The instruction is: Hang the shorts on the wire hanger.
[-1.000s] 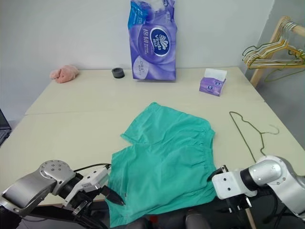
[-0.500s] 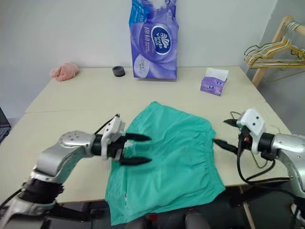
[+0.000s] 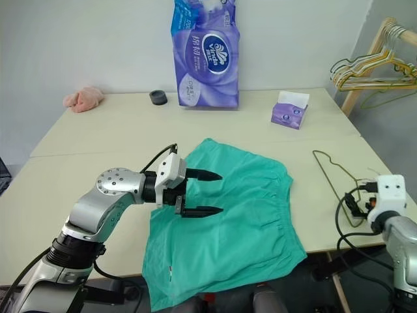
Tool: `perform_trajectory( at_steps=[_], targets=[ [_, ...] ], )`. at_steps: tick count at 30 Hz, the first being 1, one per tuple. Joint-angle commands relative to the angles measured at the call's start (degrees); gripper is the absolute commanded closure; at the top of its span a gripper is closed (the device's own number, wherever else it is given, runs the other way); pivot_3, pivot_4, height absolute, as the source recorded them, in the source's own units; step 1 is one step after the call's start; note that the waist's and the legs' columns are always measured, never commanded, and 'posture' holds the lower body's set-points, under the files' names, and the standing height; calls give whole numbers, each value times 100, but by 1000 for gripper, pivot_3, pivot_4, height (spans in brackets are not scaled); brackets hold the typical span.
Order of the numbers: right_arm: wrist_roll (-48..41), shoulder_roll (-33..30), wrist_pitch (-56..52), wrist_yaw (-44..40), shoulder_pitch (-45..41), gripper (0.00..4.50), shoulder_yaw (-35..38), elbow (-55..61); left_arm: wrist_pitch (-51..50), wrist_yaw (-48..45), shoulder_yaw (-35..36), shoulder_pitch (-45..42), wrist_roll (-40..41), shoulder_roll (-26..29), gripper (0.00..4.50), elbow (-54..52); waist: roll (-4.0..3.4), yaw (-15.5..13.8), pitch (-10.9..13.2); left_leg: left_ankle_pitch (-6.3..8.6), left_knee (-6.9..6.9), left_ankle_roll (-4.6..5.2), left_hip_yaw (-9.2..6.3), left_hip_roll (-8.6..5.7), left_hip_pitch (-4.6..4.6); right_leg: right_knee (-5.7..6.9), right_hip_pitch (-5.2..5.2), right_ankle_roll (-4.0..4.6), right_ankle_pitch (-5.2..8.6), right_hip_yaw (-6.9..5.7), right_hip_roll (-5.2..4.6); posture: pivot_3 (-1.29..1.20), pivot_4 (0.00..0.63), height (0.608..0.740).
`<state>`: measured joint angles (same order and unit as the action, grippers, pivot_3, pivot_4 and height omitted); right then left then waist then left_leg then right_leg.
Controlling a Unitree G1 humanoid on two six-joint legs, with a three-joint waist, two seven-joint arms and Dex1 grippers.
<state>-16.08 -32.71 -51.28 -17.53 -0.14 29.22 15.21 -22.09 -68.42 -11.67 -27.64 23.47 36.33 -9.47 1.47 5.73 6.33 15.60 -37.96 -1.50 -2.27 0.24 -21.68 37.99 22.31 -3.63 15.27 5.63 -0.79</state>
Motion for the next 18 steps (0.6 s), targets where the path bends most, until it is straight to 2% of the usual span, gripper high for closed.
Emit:
perform_trajectory(
  at_steps=[1, 6, 13, 15, 18],
  targets=[
    [-91, -146, -188, -134, 177, 0, 81, -70, -75, -155, -37, -49, 101, 62, 24, -368, 0, 44, 0, 0, 0, 0, 0, 1, 1, -1, -2, -6, 3, 0, 1, -151, 87, 740],
    [-222, -258, -262, -356, 115, 0, -59, -329, -76, -168, -58, -93, 37, 4, 24, -348, -16, 96, -4, 0, 0, 0, 1, 2, 3, -1, -2, -20, 11, 4, 4, -153, 90, 740],
    [-244, -735, -469, -831, -39, 0, -478, -949, -171, -119, -95, -183, 57, -52, 24, -366, -19, 136, -1, 1, 1, 1, -1, 9, 2, -4, -3, -21, 12, 2, 12, -154, 91, 740],
    [-260, -938, -492, -1084, -90, 366, -672, -1179, -166, -114, -107, -185, 47, -50, 0, -369, -19, 148, -1, 1, 0, 1, -1, 10, 2, -5, -5, -21, 12, 2, 13, -155, 91, 740],
    [-286, -1291, -586, -1530, -181, 384, -1011, -1590, -169, -111, -119, -180, 45, -53, 0, -381, -17, 160, -1, 1, 0, 1, -2, 10, 5, -7, -10, -21, 12, 1, 14, -153, 92, 740]
  ],
)
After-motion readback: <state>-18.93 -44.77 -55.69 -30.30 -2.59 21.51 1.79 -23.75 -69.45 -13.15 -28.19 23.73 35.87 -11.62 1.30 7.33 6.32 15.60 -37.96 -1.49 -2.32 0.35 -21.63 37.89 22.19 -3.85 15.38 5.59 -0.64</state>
